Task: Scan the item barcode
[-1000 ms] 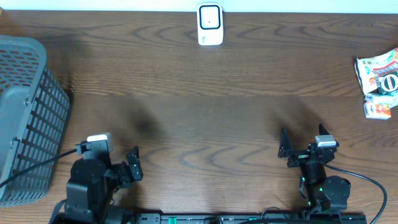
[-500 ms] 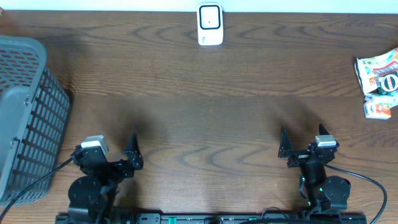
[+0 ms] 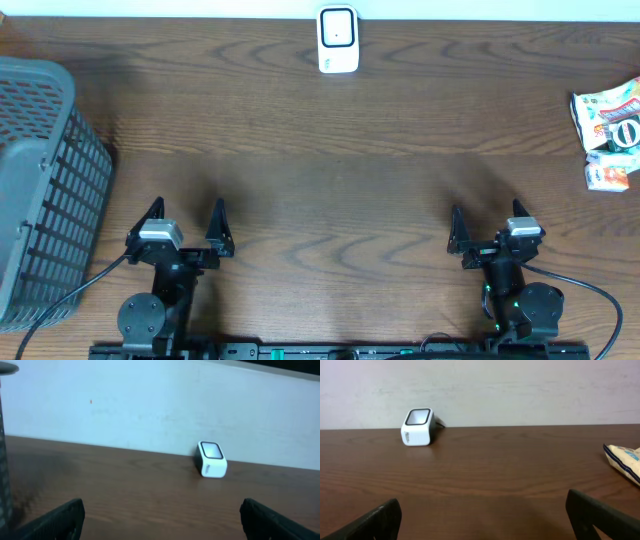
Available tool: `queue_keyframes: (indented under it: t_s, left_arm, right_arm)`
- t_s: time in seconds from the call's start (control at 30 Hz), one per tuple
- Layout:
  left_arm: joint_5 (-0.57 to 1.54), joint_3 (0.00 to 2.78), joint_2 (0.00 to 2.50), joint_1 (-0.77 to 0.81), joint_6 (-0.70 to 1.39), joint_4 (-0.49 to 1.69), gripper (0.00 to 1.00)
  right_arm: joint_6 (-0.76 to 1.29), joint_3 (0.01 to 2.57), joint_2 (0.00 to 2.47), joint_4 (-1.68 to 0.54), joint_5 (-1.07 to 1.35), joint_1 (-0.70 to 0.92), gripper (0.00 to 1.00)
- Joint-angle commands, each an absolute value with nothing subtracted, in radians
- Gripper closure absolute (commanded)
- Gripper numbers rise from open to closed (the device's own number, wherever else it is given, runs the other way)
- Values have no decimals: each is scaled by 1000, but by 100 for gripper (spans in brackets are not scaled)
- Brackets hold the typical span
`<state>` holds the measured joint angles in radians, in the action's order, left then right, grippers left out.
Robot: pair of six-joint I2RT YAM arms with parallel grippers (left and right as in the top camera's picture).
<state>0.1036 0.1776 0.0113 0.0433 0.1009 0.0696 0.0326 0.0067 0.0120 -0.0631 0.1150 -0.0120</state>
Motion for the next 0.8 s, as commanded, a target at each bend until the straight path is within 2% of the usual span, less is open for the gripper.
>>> queue_keyframes:
  t_s: [0.0,0.53,0.77]
  left_arm:
    - [124,144,1,25,52,36,2]
    - [124,3,1,16,52,-132,2]
    - [124,4,1,16,36,-101,2]
  right_arm:
    - [18,6,6,-67,111,-6,1]
    - [18,6,6,-67,111,-6,1]
    - [18,6,6,-67,111,-6,1]
